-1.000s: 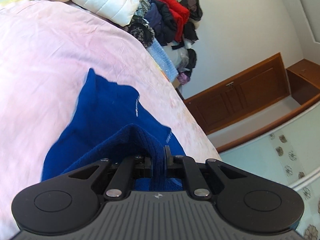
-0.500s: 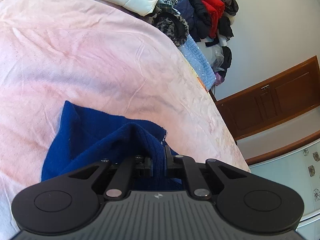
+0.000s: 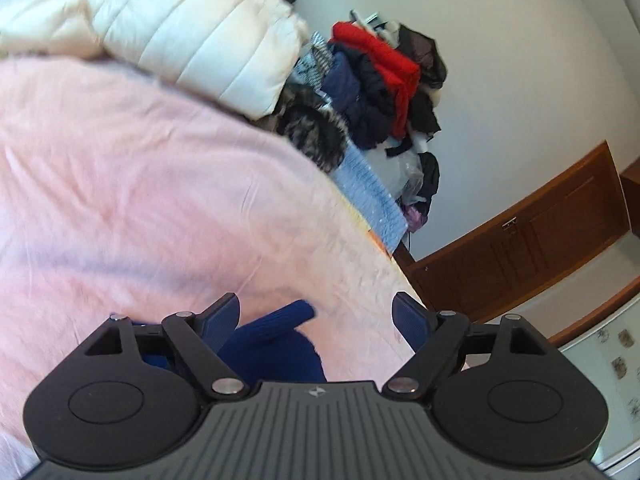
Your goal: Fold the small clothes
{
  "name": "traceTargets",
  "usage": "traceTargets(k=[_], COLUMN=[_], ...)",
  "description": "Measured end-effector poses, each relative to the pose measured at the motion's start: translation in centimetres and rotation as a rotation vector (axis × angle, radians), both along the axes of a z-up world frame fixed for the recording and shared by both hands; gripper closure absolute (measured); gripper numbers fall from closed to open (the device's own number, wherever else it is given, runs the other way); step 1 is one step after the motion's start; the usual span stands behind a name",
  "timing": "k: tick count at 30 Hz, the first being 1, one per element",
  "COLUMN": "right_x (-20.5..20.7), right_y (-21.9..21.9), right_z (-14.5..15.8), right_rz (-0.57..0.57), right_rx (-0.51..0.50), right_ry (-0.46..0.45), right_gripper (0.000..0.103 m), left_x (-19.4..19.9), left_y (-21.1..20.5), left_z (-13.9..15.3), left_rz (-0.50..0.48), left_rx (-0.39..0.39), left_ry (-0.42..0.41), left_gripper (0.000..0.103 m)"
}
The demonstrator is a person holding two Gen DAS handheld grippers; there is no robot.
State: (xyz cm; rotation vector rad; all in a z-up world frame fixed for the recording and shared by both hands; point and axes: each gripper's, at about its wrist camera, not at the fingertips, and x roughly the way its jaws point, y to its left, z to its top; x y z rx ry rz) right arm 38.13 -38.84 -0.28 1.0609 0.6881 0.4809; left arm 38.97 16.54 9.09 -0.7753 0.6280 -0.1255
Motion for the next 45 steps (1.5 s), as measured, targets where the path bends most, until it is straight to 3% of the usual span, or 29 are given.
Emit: traceTargets(k=[4,7,9,10,11,12,14,16,18,21,22,25,27,30,35,40,42,43,44,45], right_x=[0.6,1.0,1.6,1.8,2.1,2.5,2.8,3.0,2.5,1.2,0.4,-3.8,-7.6,-12.3,-17.3,-19.0,-18.6,-18.3,-18.0,-17.8], right_y=[2.0,5.3,7.4,8.5,9.2,9.6,9.0,7.7,7.5,8.3,8.4,7.3,6.0,4.1,2.4,4.1,5.1,5.5,6.0,6.4], right_z=[1.9,2.6,2.5,2.5,2.2,1.7,0.9,0.2,-0.2,0.7,1.3,2.8,3.4,3.2,1.1,0.8,0.9,1.0,0.8,0.6], right_rz=[0.076,0.158,0.208,0.225,0.226,0.214,0.184,0.141,0.134,0.125,0.109,0.095,0.101,0.105,0.128,0.193,0.199,0.201,0.209,0.21], right_rx=[-0.087,-0.203,-0.272,-0.332,-0.395,-0.453,-0.437,-0.359,-0.365,-0.449,-0.457,-0.405,-0.394,-0.429,-0.454,-0.396,-0.408,-0.414,-0.423,-0.439], right_ry=[-0.031,-0.04,-0.033,-0.026,-0.021,-0.006,-0.037,0.006,-0.006,-0.025,-0.012,-0.062,-0.102,-0.084,0.036,0.019,0.019,0.017,0.027,0.044], right_gripper=[0.036,0.036,0.035,0.028,0.028,0.031,0.039,0.047,0.05,0.047,0.042,0.03,0.021,0.02,0.021,0.02,0.027,0.054,0.088,0.089], left_x=[0.5,1.6,3.0,3.7,4.0,3.9,4.4,4.3,3.8,2.5,1.5,-2.8,-6.9,-13.0,-18.5,-18.6,-17.8,-17.5,-17.4,-17.1], left_y=[-4.9,-9.9,-12.8,-13.9,-14.5,-14.4,-13.2,-12.1,-12.6,-13.3,-13.4,-12.4,-10.5,-6.8,-0.1,-1.4,-2.4,-2.8,-3.5,-3.7], left_z=[0.4,-1.7,-4.3,-5.6,-6.6,-7.0,-7.3,-7.7,-7.6,-6.9,-6.5,-4.2,-2.9,-2.1,-5.2,-5.4,-5.5,-5.6,-5.5,-5.6], left_rz=[-0.082,-0.168,-0.228,-0.233,-0.23,-0.216,-0.191,-0.171,-0.16,-0.091,-0.069,-0.041,-0.016,0.057,0.178,0.139,0.113,0.117,0.124,0.133], left_rx=[0.287,0.542,0.709,0.797,0.862,0.872,0.82,0.775,0.801,0.853,0.867,0.873,0.832,0.716,0.347,0.326,0.322,0.343,0.402,0.447], left_ry=[-0.003,0.025,0.089,0.124,0.132,0.099,0.122,0.112,0.104,0.111,0.114,0.101,0.083,0.092,0.255,0.232,0.235,0.234,0.233,0.251], left_gripper=[0.019,0.019,0.019,0.018,0.017,0.012,0.0,0.0,0.0,0.0,0.0,0.001,0.0,0.0,0.001,0.001,0.002,0.021,0.046,0.079])
